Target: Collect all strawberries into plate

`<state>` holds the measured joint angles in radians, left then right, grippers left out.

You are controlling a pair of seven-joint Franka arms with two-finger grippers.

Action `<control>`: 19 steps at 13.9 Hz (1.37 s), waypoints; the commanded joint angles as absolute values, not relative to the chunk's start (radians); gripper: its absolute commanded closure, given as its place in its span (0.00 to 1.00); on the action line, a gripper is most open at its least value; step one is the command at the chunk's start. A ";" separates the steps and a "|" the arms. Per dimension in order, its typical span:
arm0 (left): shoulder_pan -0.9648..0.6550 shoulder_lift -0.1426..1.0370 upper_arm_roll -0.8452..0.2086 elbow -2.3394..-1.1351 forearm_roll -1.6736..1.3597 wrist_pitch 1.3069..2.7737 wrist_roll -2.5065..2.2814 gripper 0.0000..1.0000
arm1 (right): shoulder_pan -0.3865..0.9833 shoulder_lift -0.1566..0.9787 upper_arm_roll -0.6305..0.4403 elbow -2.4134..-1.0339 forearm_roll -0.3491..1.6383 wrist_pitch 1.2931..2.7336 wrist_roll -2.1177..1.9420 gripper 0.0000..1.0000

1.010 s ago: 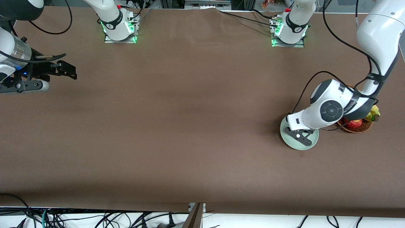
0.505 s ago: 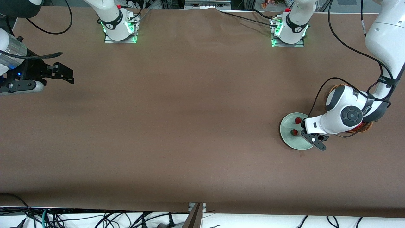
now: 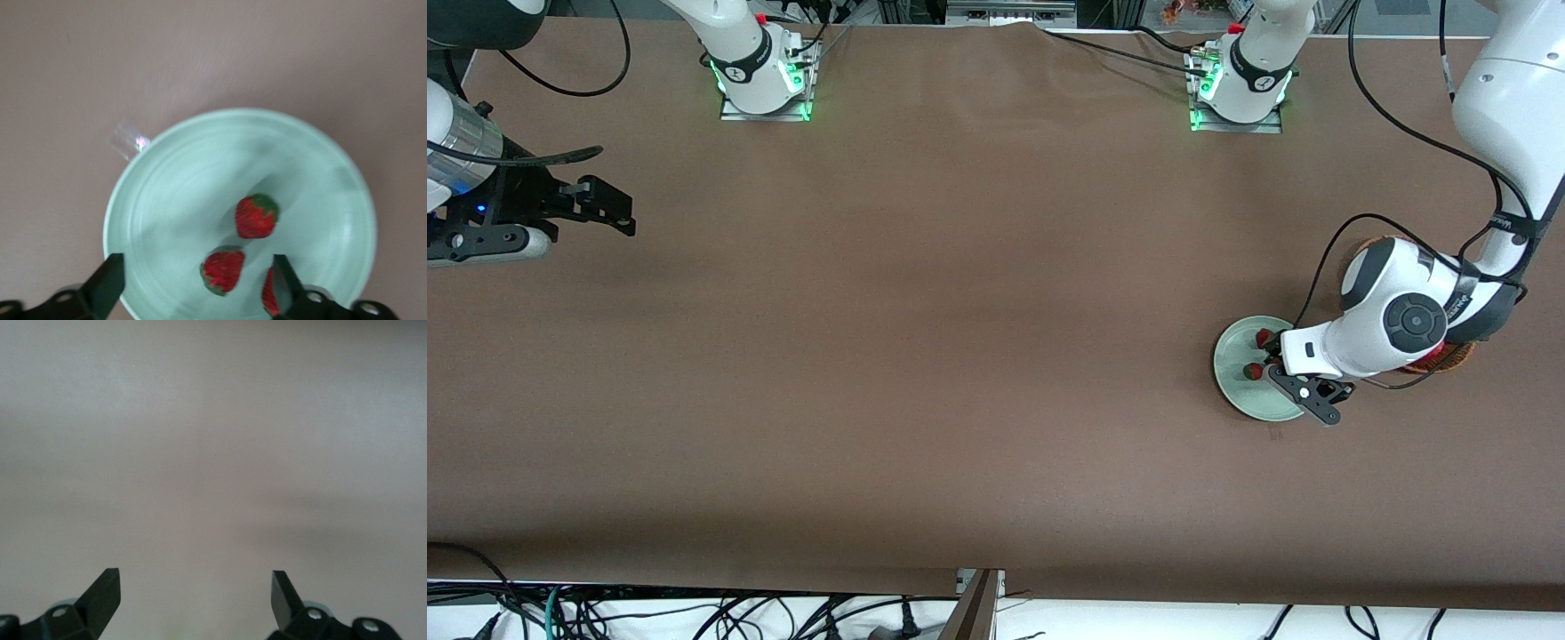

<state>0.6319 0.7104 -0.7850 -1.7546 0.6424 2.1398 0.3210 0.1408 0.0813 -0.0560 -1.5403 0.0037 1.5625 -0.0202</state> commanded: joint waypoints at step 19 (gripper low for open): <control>0.045 0.001 -0.111 -1.648 -0.003 1.674 -0.035 0.00 | 0.143 0.074 -0.054 -1.536 -0.014 1.555 -0.020 0.01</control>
